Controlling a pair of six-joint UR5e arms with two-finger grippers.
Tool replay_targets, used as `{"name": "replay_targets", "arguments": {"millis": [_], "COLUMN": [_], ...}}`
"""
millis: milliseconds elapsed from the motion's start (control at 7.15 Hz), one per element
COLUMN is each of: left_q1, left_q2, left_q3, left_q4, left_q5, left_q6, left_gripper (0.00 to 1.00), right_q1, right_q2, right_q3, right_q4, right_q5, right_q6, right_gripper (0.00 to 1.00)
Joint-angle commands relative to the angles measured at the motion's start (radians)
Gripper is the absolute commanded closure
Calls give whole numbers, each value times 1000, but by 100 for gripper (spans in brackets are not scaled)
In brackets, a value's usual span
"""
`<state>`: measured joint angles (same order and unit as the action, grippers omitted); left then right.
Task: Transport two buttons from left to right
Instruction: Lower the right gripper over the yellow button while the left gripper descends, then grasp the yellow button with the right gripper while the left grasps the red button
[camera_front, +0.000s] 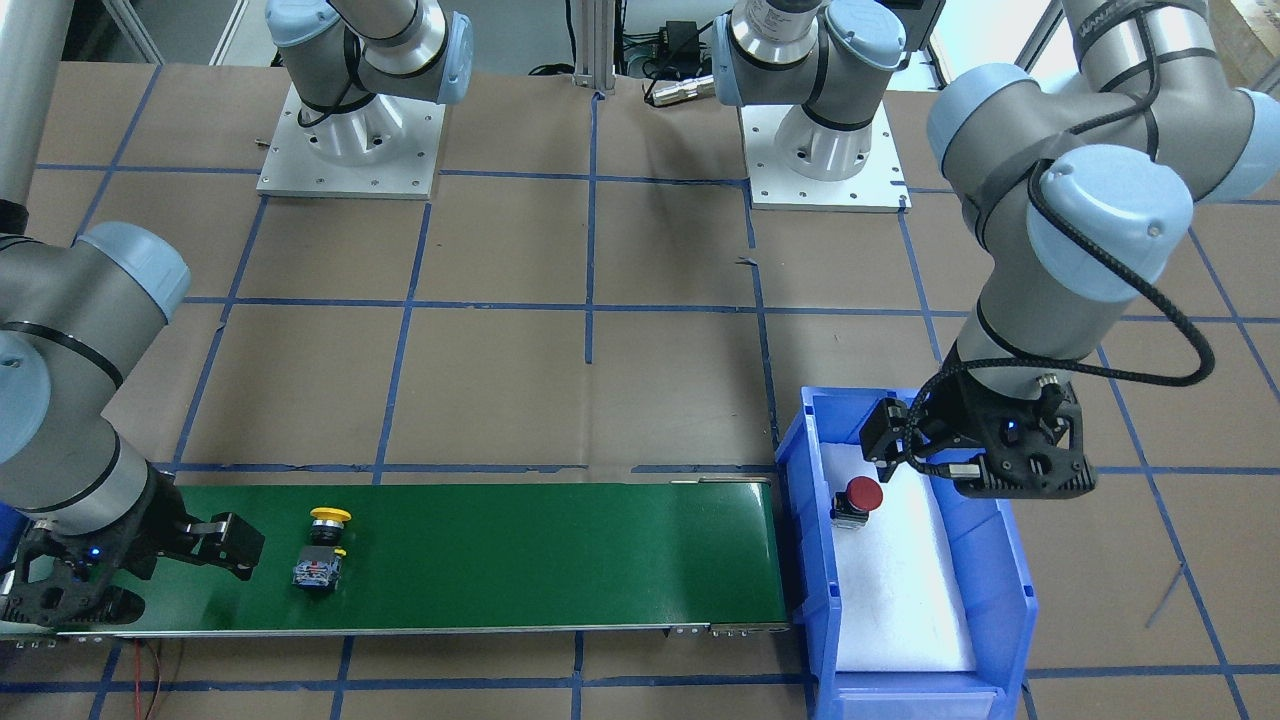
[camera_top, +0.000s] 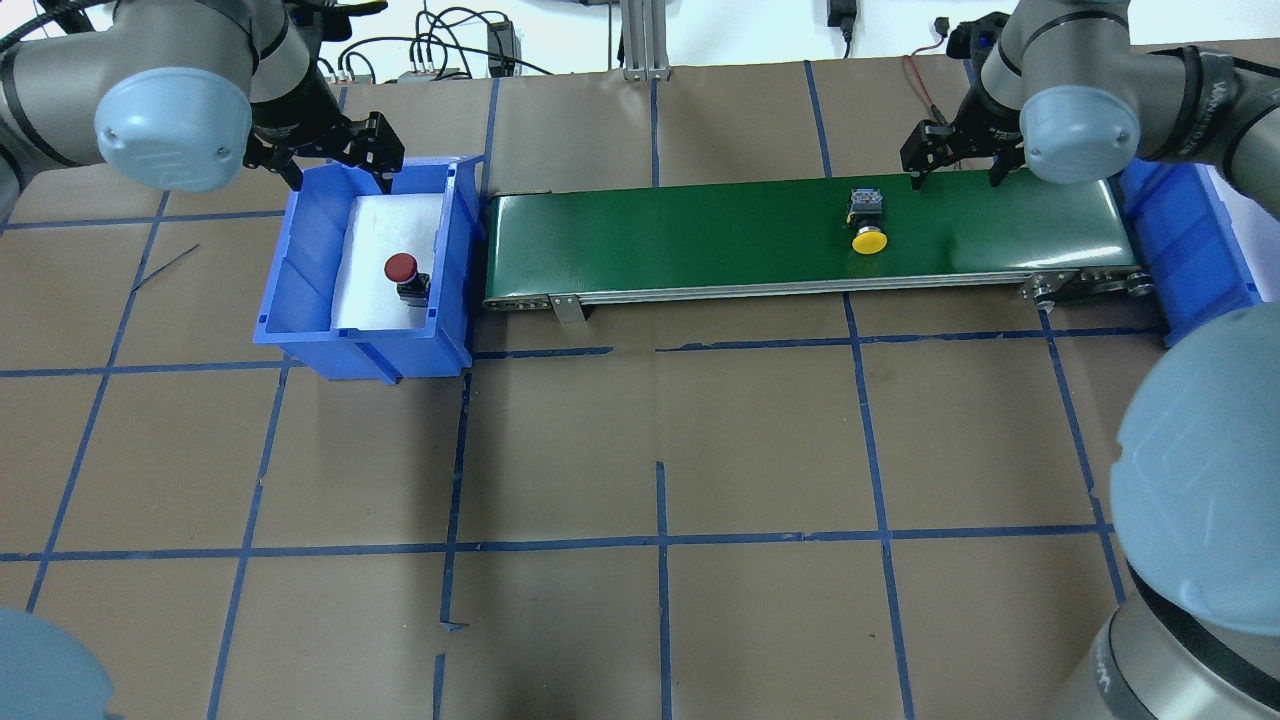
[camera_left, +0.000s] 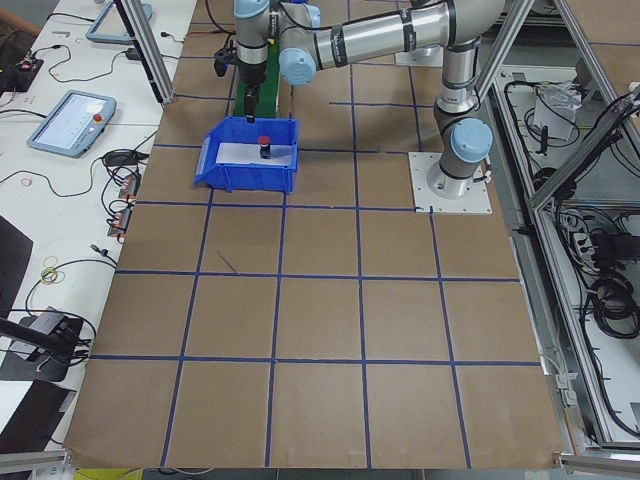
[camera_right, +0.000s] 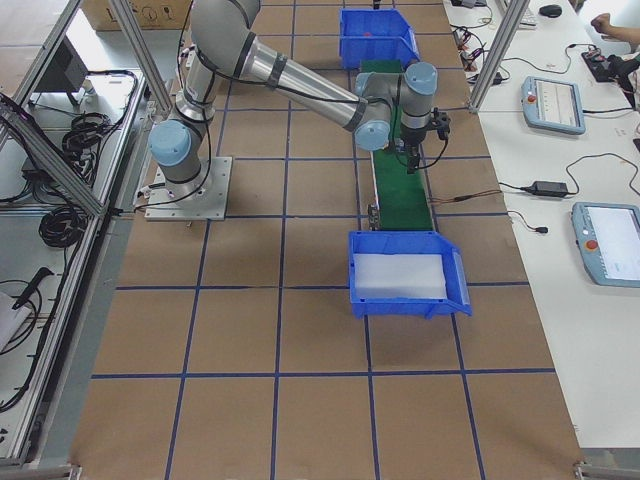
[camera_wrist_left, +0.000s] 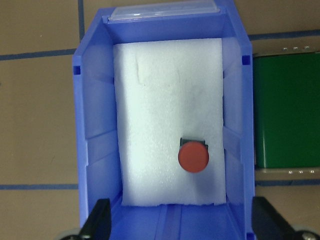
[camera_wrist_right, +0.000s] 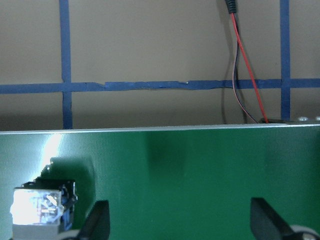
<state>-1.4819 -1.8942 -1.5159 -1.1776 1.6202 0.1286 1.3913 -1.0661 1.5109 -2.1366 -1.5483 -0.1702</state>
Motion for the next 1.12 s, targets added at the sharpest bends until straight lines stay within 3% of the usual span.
{"name": "replay_targets", "arguments": {"millis": [0,559,699,839,978], "left_q1": [25,25,25,25,25], "left_q2": [-66,-75,-75,-72,-72], "left_q3": [5,-82,-86,-87,-95], "left_q4": [44,55,55,53,52], "left_q5": [-80,-69,-69,-68,-65], "left_q6": [9,8,8,5,0], "left_gripper": [2,2,11,29,29], "right_q1": [0,0,0,0,0], "right_q2": [-2,0,-2,-2,-2], "right_q3": [0,3,2,2,3], "right_q4": [0,0,0,0,0], "right_q5": [0,0,0,0,0], "right_q6": [1,8,8,8,8], "right_gripper": [0,0,0,0,0]}}
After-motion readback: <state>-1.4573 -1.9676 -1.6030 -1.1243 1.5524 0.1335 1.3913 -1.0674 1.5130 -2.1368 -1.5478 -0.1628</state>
